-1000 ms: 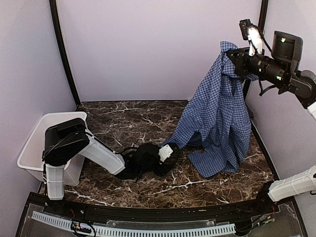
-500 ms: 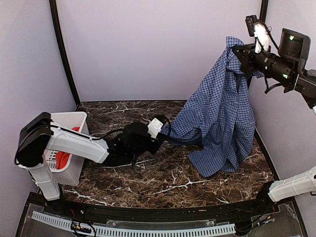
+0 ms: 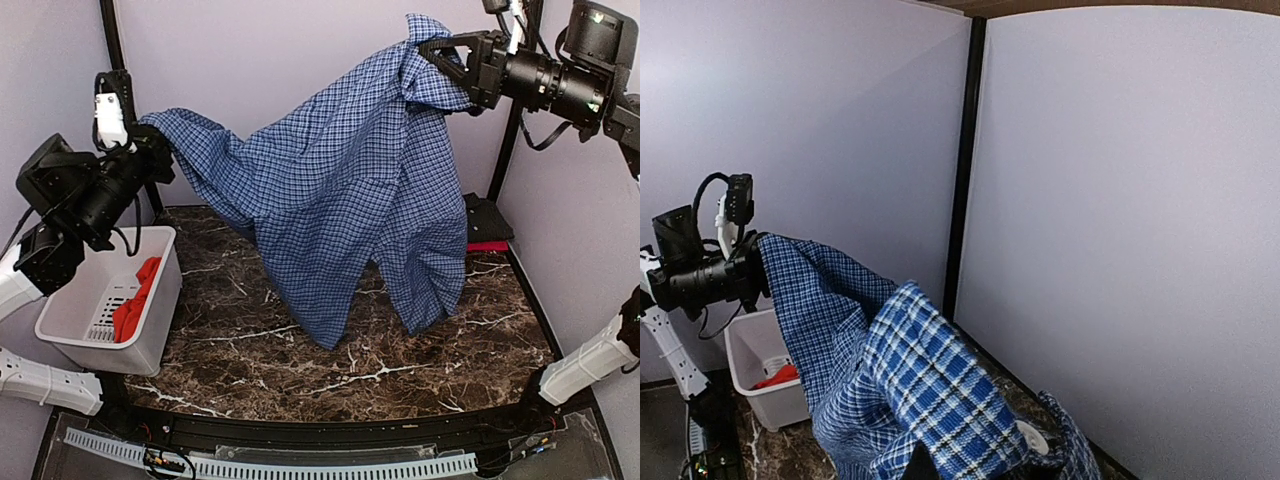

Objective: Fold and stack the mixed laundry pile
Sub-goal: Flatten out the crumpled shirt at the center of the board.

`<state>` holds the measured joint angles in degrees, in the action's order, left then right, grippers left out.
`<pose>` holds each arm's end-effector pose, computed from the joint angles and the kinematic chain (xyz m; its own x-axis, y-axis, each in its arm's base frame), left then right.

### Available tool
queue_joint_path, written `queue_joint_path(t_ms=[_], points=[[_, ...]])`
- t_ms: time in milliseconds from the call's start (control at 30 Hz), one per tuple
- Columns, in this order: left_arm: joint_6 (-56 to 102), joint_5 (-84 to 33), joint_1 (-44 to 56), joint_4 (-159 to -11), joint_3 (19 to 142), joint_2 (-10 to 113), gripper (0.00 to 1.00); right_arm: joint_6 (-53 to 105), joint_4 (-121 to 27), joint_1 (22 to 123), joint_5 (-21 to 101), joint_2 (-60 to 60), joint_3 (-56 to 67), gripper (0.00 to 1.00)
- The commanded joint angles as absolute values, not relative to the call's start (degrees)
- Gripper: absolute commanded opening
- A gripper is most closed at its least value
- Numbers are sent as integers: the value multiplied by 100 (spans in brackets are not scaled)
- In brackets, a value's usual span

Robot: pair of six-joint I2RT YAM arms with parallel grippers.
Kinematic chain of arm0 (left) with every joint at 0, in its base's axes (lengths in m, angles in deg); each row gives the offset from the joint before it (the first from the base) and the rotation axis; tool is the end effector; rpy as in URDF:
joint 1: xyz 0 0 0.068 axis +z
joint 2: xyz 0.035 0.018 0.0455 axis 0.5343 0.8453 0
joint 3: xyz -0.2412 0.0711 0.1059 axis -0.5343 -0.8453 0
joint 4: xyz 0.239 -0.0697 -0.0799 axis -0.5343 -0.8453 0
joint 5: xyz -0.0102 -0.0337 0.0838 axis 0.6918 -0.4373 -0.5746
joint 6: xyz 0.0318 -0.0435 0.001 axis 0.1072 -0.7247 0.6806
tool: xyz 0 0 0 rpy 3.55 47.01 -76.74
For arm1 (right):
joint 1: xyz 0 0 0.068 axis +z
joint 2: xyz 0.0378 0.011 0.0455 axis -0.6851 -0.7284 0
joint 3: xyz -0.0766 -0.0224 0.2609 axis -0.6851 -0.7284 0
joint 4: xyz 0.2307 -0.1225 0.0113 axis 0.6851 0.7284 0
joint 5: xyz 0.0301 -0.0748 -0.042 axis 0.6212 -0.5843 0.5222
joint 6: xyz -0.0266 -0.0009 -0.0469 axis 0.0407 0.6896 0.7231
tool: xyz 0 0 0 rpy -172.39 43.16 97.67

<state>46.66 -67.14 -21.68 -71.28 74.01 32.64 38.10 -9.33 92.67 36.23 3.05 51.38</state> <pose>0.1333 -0.1500 0.4752 0.3204 -0.1549 -0.9345 0.3239 0.9450 -0.0456 0.1360 0.1629 0.5934 0.1329 0.0149 -0.9910 -0.7962 0.5970 -0.0978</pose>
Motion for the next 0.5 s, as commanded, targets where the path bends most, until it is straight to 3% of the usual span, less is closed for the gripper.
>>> queue_joint_path(t_ms=[0,133,300,467], points=[[4885,-6651,-2184,-7820,7752,2761,0,3339,-1363,9376,3959,1049,4882,0],[4920,-6403,-2184,-8169,8105,2791,0,2979,-1702,9378,3297,1921,3769,0],[4905,-6630,-2149,-8579,8574,3852,0,2246,-1699,9179,1610,2699,1878,0],[3344,-5134,-965,-9442,8808,5084,0,1144,-1696,7783,2052,3055,30,0]])
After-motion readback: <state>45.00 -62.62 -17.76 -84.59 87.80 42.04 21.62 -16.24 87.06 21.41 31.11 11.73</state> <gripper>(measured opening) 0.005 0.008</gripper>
